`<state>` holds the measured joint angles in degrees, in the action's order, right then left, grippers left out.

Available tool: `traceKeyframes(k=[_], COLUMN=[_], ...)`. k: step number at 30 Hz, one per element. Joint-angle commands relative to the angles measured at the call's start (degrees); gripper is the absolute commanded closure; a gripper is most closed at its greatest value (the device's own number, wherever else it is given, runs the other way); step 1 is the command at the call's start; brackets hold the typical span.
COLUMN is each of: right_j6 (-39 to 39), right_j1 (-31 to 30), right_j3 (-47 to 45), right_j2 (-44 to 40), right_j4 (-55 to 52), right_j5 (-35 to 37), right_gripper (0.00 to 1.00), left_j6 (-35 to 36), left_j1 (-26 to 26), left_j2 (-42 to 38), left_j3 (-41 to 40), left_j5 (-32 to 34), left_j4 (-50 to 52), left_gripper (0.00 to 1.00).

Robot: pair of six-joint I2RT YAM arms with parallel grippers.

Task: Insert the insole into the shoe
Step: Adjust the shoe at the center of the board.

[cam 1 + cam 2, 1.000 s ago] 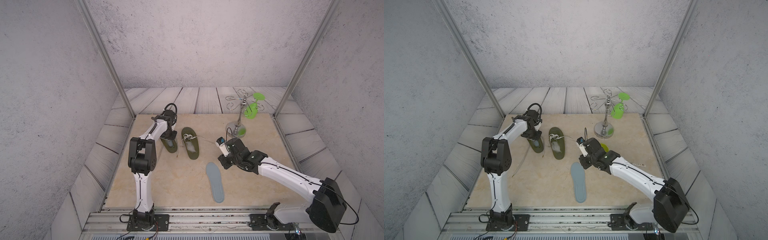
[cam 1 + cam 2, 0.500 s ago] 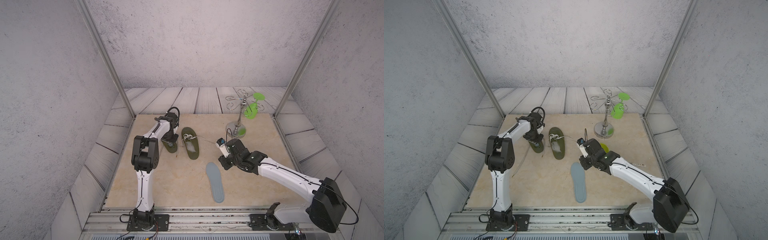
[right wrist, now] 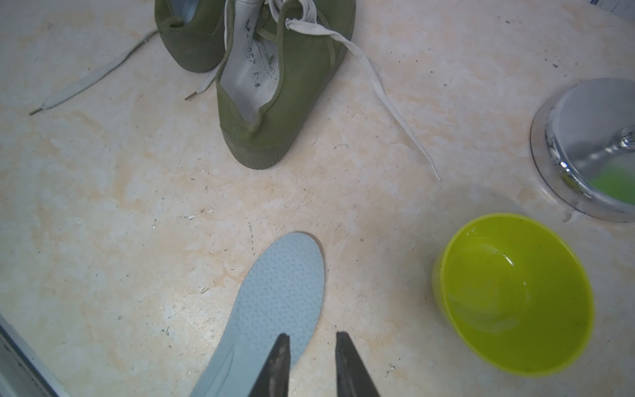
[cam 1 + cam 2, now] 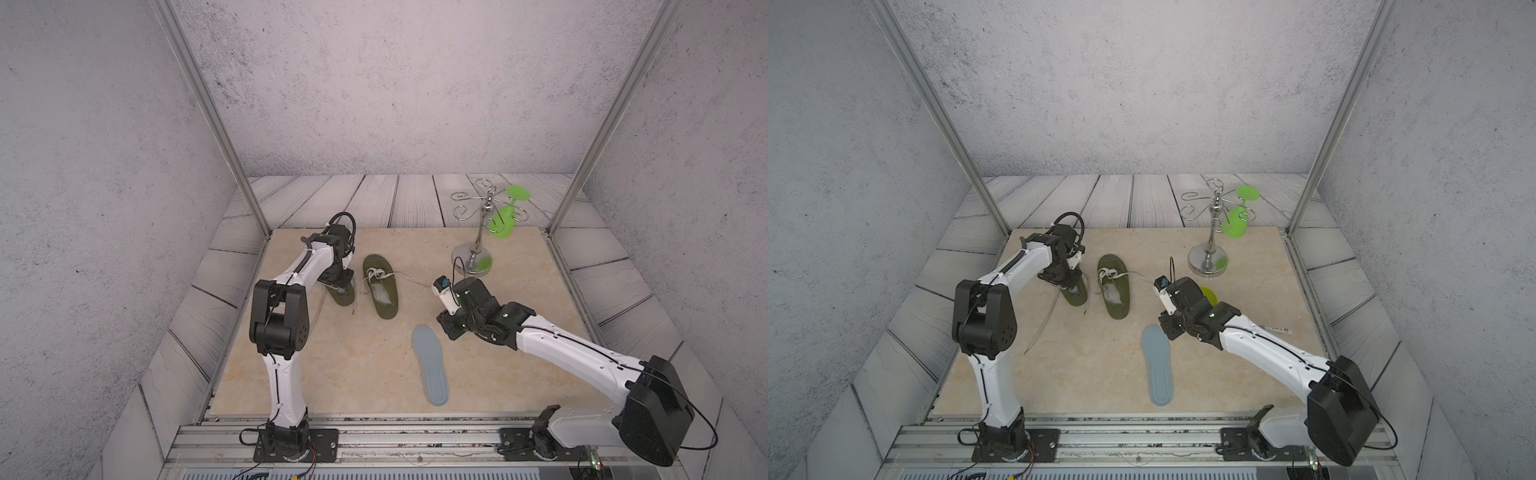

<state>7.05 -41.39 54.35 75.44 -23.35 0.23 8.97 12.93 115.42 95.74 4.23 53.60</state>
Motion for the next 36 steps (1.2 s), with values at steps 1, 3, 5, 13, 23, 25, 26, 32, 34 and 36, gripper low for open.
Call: traceKeyframes(k=[1,3,5,13,23,25,26,32,34,36], right_j6=[0.2,-0.3,-1.7,-5.5,-5.3,-5.5,-5.6,-4.4,-3.3,-2.3], right_j1=[0.3,0.3,0.3,-0.2,-3.2,-3.6,-3.8,-5.0,-5.2,-5.3], right_j3=[-0.6,-0.4,1.0,22.0,61.9,69.5,73.0,87.2,88.7,89.3], right_j2=[-2.7,-2.7,-1.6,17.3,51.4,56.9,59.7,71.5,73.7,75.3], right_j4=[-0.4,-0.7,-1.3,-3.5,-12.1,-15.0,-16.1,-17.8,-15.9,-14.1], right_j5=[1.0,0.0,-1.1,-13.3,-24.9,-26.2,-27.1,-30.3,-30.9,-31.1], right_gripper=[0.74,0.73,0.72,0.68,0.61,0.58,0.56,0.42,0.37,0.34], left_j6=[-0.3,-0.9,-3.4,-14.0,-19.4,-19.6,-19.5,-20.1,-20.2,-20.3], left_j1=[-0.1,-0.2,-1.3,-11.4,-19.5,-19.9,-20.0,-21.0,-21.2,-21.4], left_j2=[-0.5,-0.9,-2.7,-13.3,-8.6,-7.7,-7.0,-4.6,-4.0,-3.7], left_j3=[-1.8,-1.6,-1.9,-9.6,-9.9,-9.9,-9.9,-10.9,-11.3,-12.0], left_j5=[-0.7,-1.8,-5.4,-20.8,-31.4,-32.2,-32.4,-34.2,-34.6,-34.7], left_j4=[0.5,0.7,-0.3,-8.1,-9.1,-9.4,-9.7,-10.7,-10.7,-10.9], left_gripper=[0.89,0.89,0.89,0.77,0.78,0.78,0.78,0.81,0.83,0.83])
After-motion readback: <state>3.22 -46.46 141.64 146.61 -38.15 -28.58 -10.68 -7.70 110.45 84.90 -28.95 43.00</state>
